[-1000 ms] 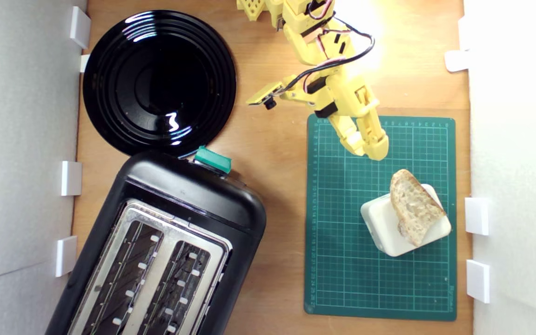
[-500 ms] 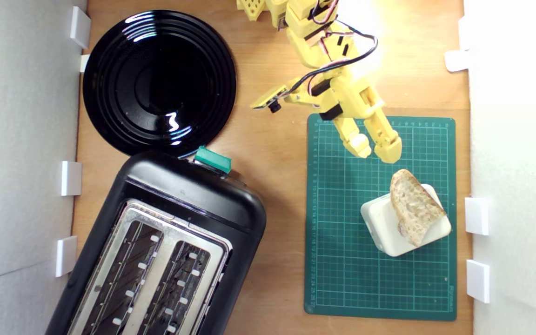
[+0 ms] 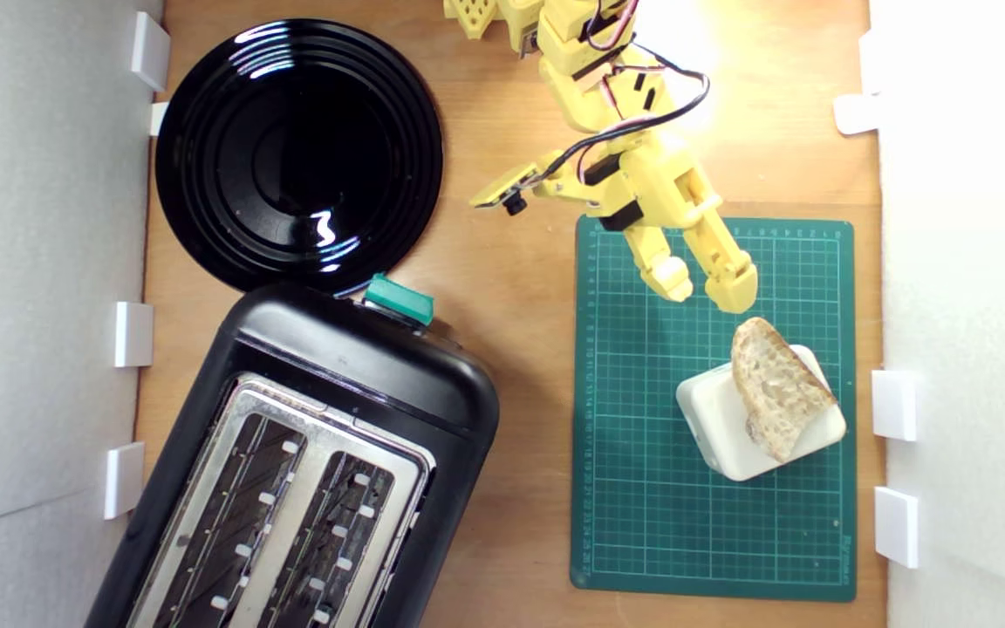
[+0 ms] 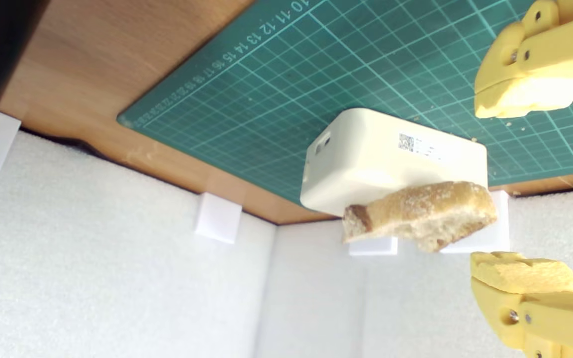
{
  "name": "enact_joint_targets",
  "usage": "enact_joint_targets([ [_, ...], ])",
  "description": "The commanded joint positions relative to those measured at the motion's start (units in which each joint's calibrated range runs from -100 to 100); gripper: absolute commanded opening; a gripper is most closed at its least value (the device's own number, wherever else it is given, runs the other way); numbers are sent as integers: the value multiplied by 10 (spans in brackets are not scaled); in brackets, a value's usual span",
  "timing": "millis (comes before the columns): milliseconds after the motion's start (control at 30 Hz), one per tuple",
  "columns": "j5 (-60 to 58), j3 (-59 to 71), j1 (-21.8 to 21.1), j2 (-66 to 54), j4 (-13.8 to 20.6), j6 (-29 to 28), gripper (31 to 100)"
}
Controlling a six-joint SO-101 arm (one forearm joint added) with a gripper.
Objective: Pick bread and place in toaster
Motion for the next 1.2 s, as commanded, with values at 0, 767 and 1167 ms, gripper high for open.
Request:
enact_joint_targets([
  [0, -20, -28, -9, 4, -4, -1, 891],
  [767, -19, -122, -37, 78, -6, 4, 892],
  [1167, -14, -167, -53, 106, -38, 4, 892],
])
